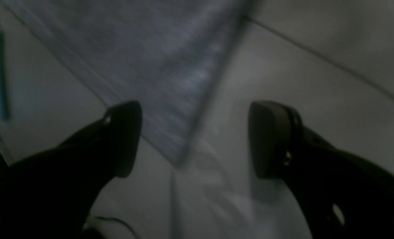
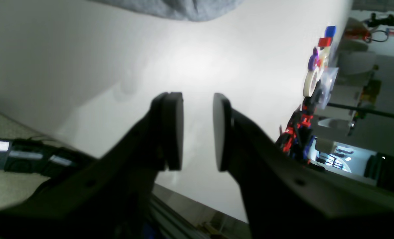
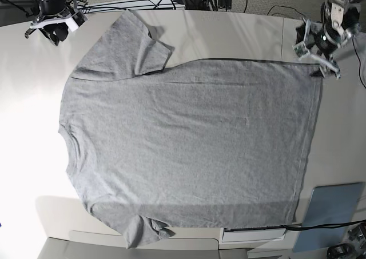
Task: Fold the T-shirt properly
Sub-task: 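Move both grippers to the shoulder corners of the grey T-shirt and grasp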
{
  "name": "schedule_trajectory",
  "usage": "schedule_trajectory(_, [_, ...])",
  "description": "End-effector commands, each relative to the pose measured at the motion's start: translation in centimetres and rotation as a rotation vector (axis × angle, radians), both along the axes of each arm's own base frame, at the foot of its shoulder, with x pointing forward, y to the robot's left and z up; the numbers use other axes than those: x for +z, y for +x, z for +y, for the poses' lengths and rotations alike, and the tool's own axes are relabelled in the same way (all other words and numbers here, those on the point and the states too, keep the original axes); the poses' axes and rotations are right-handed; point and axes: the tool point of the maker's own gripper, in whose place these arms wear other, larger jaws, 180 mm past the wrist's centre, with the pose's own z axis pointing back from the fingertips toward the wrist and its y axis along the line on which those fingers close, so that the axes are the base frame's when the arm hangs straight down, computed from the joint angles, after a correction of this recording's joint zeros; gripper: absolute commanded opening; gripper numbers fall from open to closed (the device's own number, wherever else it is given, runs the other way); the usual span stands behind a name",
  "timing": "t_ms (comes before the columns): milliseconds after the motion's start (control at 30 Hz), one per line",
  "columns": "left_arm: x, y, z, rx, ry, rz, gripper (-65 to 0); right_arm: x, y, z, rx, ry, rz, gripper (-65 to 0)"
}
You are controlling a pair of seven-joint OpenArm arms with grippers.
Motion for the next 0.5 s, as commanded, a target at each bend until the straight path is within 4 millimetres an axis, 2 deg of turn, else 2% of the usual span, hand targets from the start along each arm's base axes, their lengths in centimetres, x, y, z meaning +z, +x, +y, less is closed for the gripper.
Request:
schedule_trajectory(0, [-0.4,0.0,1.0,-0.016,0.051,0.021,-16.1,1.0,0.6,0.0,0.021,-0.021,-0.041,-49.3])
schedule_trajectory(167, [-2.8,0.1,2.3,-0.076,0.173,0.07,-16.0,2.3,1.1,-0.9,-0.023,-0.048,-0.118,-49.3])
schedule_trajectory(400, [-3.6,0.6,3.2,-0.076,0.201,0.089,-16.1,3.4,1.7,-1.1,-0.007,-0.093,-0.177,-49.3])
schedule_trajectory(467, [-3.7,0.5,3.0,-0.085,0.196,0.091,-18.2,3.5,1.7,-1.1,-0.003,-0.098,-0.178,-49.3])
